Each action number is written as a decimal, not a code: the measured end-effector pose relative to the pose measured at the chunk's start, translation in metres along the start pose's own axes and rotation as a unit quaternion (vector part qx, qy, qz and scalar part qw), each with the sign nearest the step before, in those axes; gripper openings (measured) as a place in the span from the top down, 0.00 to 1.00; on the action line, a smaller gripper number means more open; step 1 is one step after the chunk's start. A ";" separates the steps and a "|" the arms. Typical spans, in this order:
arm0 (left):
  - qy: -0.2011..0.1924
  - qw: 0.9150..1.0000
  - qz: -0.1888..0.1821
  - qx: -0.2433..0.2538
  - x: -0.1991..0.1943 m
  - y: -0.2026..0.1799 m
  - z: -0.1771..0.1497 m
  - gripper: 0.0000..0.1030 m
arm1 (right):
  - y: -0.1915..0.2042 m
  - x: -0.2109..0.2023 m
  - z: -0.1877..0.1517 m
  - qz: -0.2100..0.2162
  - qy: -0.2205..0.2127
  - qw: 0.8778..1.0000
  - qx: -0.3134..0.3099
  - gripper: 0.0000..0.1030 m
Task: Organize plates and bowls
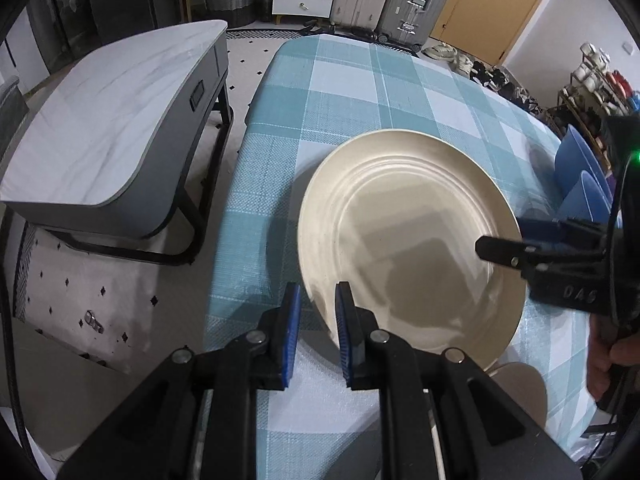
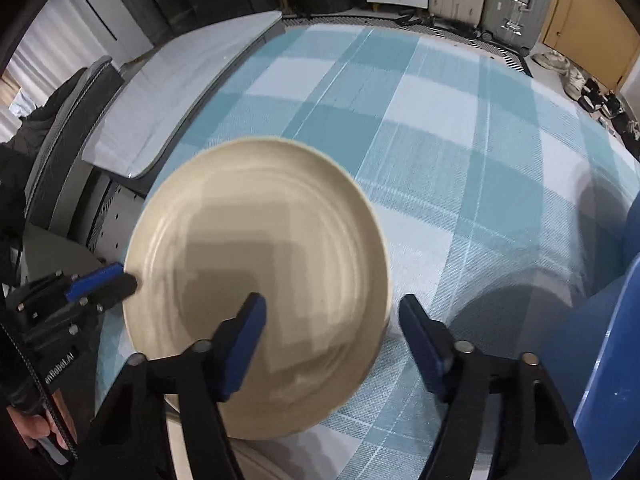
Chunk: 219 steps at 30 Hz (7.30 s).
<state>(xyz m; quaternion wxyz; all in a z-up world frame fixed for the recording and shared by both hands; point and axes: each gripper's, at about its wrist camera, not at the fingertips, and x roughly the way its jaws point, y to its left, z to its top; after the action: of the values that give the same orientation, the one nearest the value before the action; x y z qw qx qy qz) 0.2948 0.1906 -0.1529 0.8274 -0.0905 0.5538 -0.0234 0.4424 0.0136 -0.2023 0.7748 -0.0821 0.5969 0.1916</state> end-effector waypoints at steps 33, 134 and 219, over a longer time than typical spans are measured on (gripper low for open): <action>0.028 0.999 0.020 0.022 0.011 -0.005 0.001 0.84 | 0.001 -0.002 -0.003 -0.052 -0.015 0.998 -0.036 0.84; -0.037 0.998 0.057 0.019 -0.083 -0.059 -0.175 0.84 | 0.027 -0.085 -0.208 -0.006 -0.062 0.997 -0.044 0.90; -0.188 0.971 -0.009 0.145 -0.089 -0.276 -0.123 0.00 | -0.168 -0.236 -0.338 -0.103 -0.381 0.902 0.175 0.01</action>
<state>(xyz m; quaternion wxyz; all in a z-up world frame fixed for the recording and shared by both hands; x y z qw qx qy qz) 0.1640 -0.0834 -0.0693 0.9205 0.0230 0.3786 -0.0933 0.1562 -0.3072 -0.0865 0.9604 0.0734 0.2680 0.0196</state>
